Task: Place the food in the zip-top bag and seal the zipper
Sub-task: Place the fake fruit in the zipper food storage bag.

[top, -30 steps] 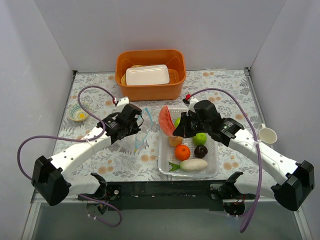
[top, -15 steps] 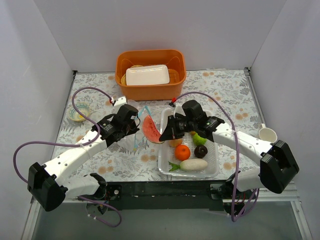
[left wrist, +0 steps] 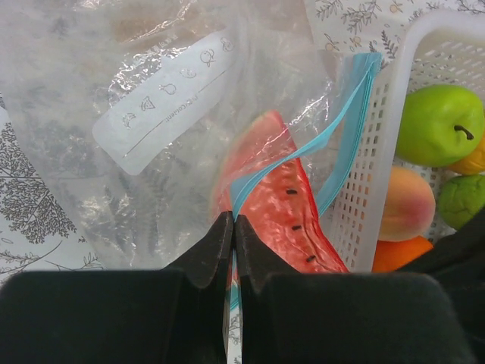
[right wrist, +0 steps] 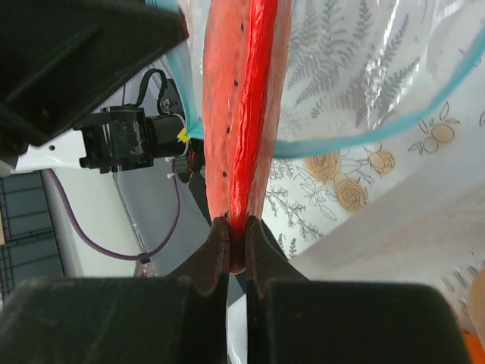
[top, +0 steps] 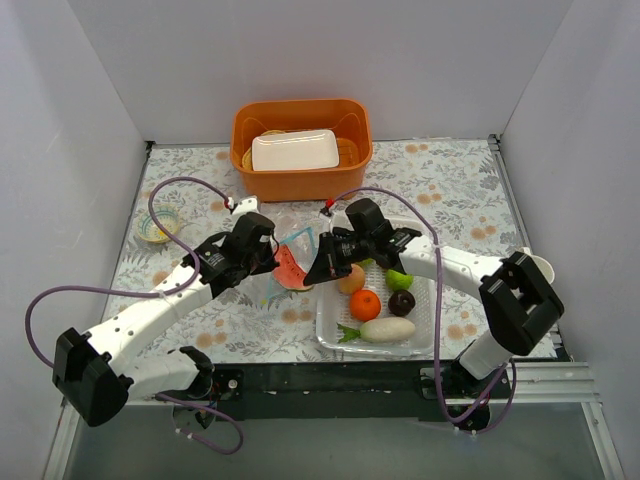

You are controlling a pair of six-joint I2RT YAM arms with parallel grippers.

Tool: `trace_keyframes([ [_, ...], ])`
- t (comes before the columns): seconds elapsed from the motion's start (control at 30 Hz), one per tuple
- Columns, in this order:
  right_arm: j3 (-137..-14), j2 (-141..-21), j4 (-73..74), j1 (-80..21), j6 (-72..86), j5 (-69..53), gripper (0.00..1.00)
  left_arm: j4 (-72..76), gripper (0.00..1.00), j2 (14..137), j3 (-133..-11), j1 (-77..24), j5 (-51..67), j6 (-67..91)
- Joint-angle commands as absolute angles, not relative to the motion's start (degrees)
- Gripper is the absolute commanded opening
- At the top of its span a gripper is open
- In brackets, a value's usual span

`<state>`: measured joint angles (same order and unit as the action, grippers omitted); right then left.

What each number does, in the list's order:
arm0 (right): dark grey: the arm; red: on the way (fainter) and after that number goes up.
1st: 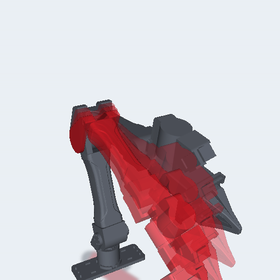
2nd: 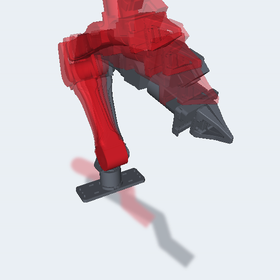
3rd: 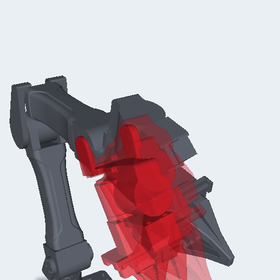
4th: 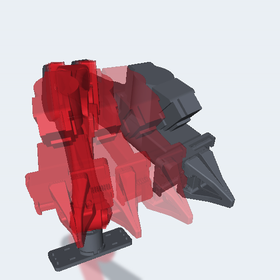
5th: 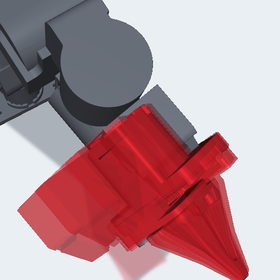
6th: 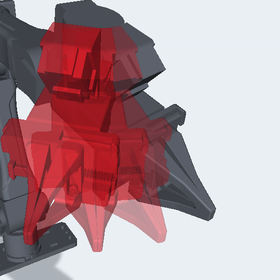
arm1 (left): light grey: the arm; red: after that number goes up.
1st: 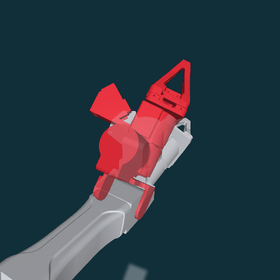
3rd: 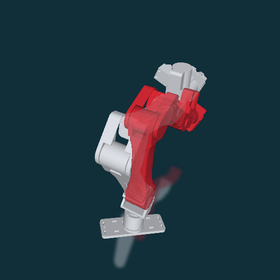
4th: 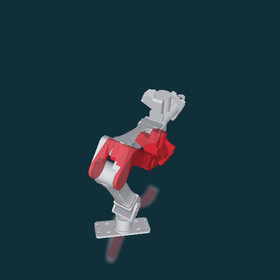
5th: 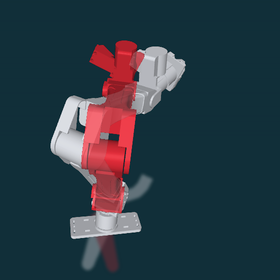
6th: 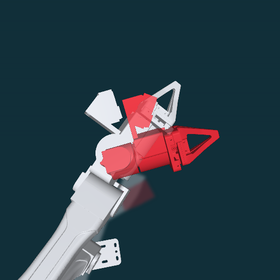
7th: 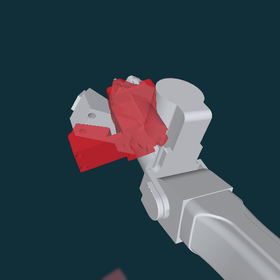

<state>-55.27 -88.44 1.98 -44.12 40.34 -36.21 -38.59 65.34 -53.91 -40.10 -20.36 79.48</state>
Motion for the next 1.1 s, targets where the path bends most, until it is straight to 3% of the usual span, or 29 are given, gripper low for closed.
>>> trace_keyframes([
  [0.0, -60.98, -91.49, 1.41, -44.47, 39.99, -40.34, 0.01, -36.12, 0.0, 60.74, -52.74, -40.25, -15.66, 76.47],
  [0.53, -75.3, -103.08, -0.01, -45.79, 42.81, -38.06, 0.01, -40.08, 0.0, 59.85, -53.0, -40.25, -11.6, 87.63],
  [0.73, -81.12, -108.01, 9.13, -47.72, 37.98, -36.39, 0.04, -40.6, 0.0, 59.5, -55.54, -40.25, -12.65, 86.84],
  [1.07, -81.38, -110.13, 5.45, -49.13, 36.74, -39.64, 0.14, -41.66, 0.0, 56.34, -58.54, -40.25, -17.66, 87.19],
])
